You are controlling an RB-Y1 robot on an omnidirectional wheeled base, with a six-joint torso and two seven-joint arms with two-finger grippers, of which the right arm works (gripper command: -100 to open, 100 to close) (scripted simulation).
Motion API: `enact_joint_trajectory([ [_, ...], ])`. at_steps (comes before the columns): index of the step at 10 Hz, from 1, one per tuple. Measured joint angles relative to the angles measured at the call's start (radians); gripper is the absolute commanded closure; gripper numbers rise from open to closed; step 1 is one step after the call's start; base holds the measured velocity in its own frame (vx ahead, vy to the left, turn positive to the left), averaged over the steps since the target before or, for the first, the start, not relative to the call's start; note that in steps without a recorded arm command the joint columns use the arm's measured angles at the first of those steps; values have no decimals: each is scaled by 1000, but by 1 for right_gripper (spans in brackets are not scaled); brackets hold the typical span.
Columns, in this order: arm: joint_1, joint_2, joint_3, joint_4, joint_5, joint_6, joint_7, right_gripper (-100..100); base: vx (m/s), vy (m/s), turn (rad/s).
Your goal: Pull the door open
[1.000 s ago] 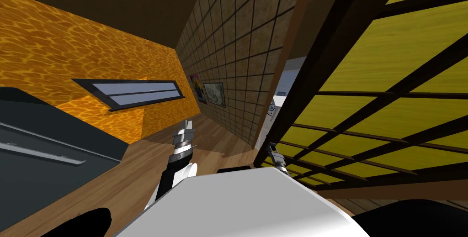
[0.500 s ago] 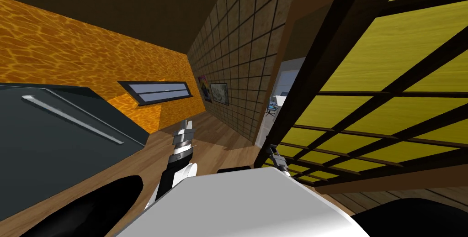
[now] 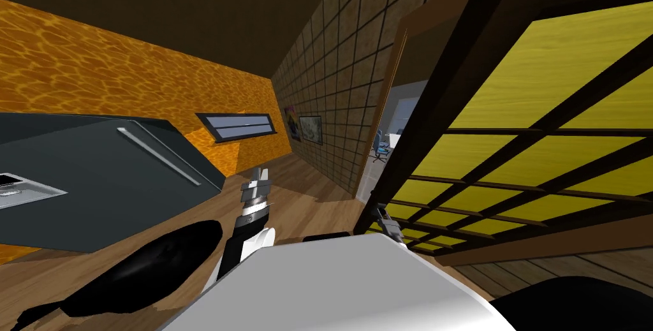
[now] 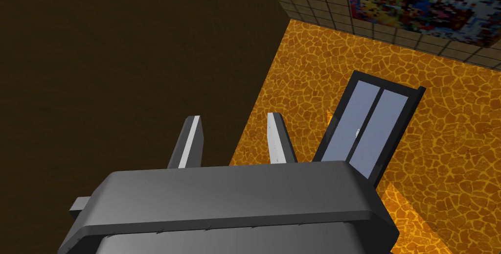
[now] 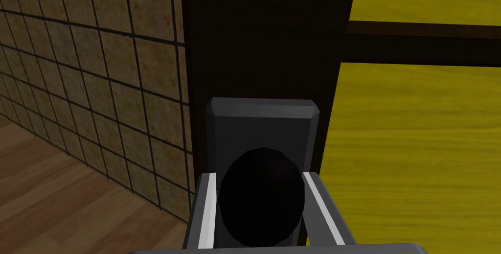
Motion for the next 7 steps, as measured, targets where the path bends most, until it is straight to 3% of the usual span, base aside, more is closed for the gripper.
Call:
enact_joint_trajectory([
  [4,8,-29,42,25,26,-48,-43,100,-237,-23,117],
  [7,14,-39,57,35,34,-61,-58,100,-140,-20,103],
])
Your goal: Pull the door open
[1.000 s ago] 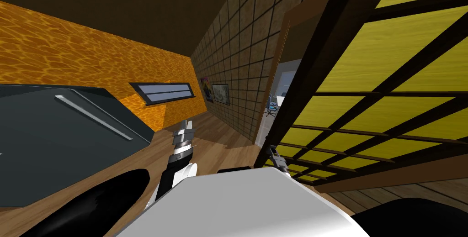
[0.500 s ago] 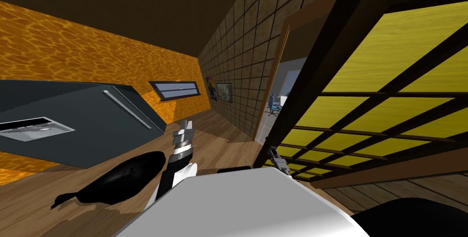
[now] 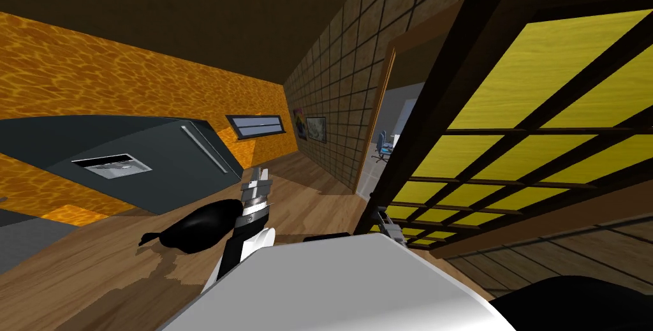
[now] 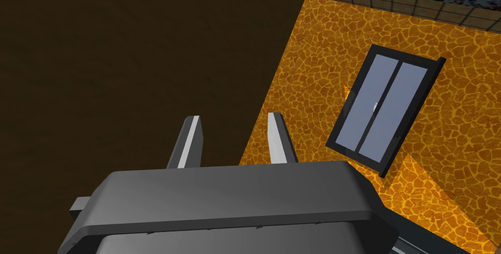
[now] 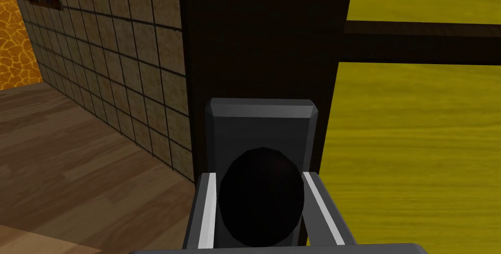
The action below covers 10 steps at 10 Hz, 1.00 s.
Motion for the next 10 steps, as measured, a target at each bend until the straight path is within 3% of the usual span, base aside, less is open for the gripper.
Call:
enact_joint_trajectory([
  [6,-9,-25,32,55,21,-64,-47,100,-212,-21,123],
  [10,-5,-40,48,73,30,-89,-69,100,-153,-15,93],
])
